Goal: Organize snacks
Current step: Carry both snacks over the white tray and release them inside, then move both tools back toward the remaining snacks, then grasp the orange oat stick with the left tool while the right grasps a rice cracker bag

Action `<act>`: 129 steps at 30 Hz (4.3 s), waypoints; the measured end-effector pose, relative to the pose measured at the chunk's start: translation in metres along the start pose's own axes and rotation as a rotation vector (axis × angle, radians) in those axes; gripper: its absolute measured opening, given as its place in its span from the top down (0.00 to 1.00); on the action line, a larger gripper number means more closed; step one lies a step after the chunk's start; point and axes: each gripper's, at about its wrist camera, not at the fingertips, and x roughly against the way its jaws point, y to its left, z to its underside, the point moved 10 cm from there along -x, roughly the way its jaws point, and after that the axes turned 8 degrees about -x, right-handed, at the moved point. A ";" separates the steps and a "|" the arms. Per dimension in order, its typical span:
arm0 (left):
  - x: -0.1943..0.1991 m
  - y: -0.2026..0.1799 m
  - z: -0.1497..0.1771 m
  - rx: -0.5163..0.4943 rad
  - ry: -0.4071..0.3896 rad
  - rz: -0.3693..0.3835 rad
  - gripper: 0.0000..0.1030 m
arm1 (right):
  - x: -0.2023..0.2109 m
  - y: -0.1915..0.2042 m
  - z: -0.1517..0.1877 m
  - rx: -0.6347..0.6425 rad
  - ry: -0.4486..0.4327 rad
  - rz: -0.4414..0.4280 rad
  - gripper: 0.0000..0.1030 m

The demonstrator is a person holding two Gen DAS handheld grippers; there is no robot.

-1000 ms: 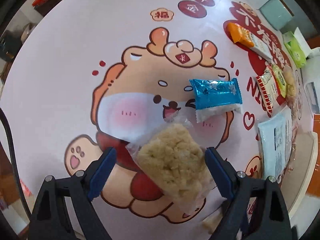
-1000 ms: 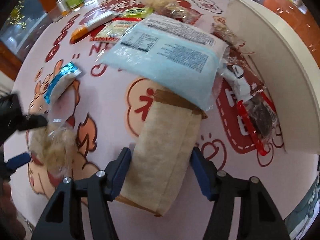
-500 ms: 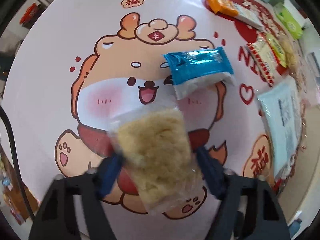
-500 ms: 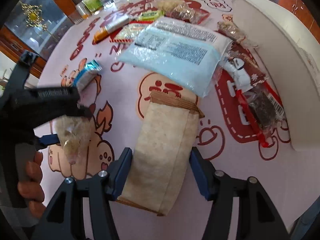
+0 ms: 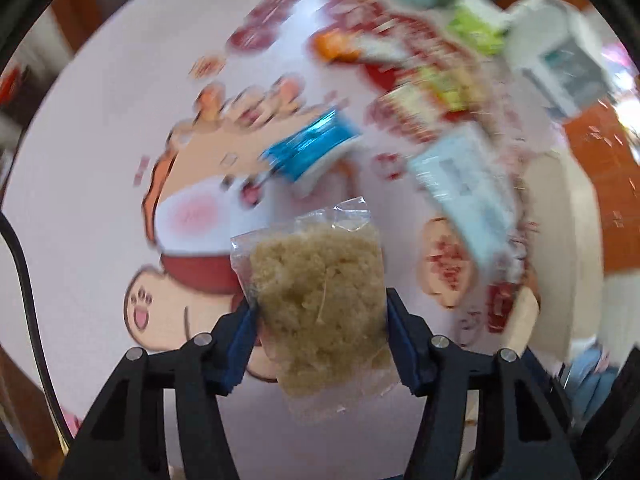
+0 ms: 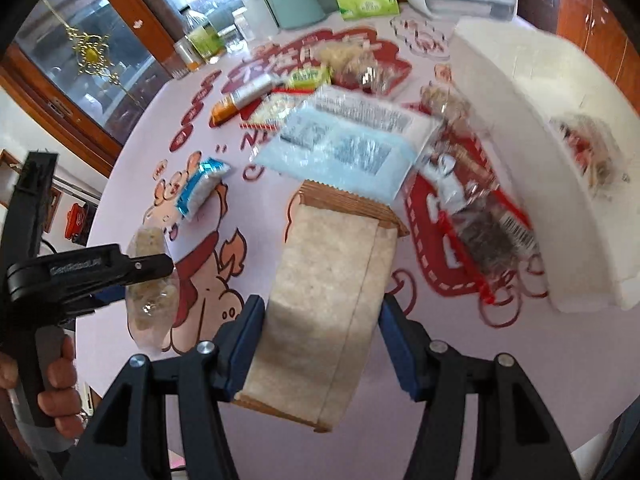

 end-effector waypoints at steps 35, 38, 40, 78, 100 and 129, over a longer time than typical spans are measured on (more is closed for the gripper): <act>0.044 -0.448 -0.116 -0.735 -0.383 -0.083 0.16 | 0.175 -0.229 -0.169 0.055 -0.393 0.188 0.40; 0.041 -0.443 -0.118 -0.758 -0.420 -0.132 0.08 | 0.168 -0.234 -0.168 0.072 -0.401 0.228 0.26; 0.038 -0.438 -0.118 -0.749 -0.414 -0.130 0.08 | 0.163 -0.236 -0.165 0.075 -0.383 0.219 0.25; 0.161 -0.134 -0.083 -0.384 -0.513 -0.209 0.08 | 0.195 -0.076 -0.136 0.168 -0.475 0.054 0.25; 0.190 -0.026 -0.262 -0.647 -0.486 -0.288 0.08 | 0.189 0.077 -0.248 0.229 -0.426 0.120 0.25; -0.183 -0.008 -0.288 -0.757 0.137 -0.181 0.13 | -0.190 0.008 -0.284 0.216 0.215 0.157 0.26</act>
